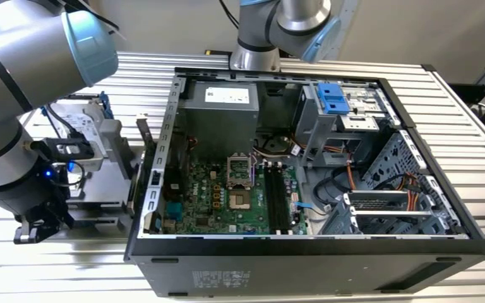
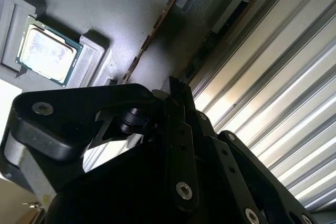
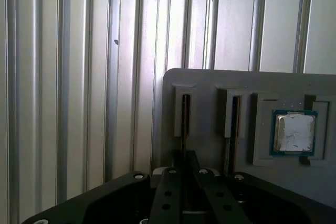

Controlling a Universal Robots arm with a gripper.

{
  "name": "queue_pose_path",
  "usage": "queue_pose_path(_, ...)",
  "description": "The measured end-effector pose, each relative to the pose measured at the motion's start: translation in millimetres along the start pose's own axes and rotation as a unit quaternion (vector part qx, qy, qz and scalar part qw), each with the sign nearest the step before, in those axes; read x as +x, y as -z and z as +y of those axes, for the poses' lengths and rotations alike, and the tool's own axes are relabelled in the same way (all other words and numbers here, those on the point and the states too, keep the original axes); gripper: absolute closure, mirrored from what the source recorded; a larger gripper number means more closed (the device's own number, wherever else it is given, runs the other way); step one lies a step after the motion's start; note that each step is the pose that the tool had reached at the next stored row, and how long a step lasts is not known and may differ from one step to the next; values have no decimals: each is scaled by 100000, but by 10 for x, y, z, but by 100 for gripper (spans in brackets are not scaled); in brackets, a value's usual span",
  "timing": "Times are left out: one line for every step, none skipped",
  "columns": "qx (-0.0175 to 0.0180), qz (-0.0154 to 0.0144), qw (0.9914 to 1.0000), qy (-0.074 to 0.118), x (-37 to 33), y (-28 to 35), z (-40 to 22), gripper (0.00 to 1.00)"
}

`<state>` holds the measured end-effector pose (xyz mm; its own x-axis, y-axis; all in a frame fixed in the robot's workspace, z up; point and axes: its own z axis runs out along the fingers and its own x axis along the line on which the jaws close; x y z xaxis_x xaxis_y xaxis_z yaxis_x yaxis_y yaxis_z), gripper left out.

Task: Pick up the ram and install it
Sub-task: 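Pick up the ram and move it above insertion slot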

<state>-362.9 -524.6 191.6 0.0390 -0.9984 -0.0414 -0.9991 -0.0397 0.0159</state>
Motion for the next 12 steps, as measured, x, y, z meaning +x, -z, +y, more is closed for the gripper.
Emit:
queue_pose_path(2, -1, 100000, -1, 0, -1, 0, 100)
queue_pose_path(1, -1, 100000, 2, 0, -1, 0, 100)
queue_pose_path(1, 1, 100000, 2, 0, -1, 0, 100)
queue_pose_path(2, -1, 100000, 0, 0, -1, 0, 100)
queue_pose_path(12, -11, 100000, -2, 0, 0, 0, 100)
queue_pose_path(25, -23, 100000, 2, -1, 2, -1, 100)
queue_pose_path(21, -17, 100000, 1, -1, 10, 0, 100)
queue_pose_path(11, -9, 100000, -3, -1, 21, 0, 100)
queue_pose_path(4, -3, 100000, -5, -2, 36, 1, 100)
queue_pose_path(3, -4, 100000, -2, -2, 49, 1, 100)
queue_pose_path(1, -2, 100000, -6, -3, 63, 1, 100)
queue_pose_path(2, -1, 100000, -6, -3, 75, 1, 100)
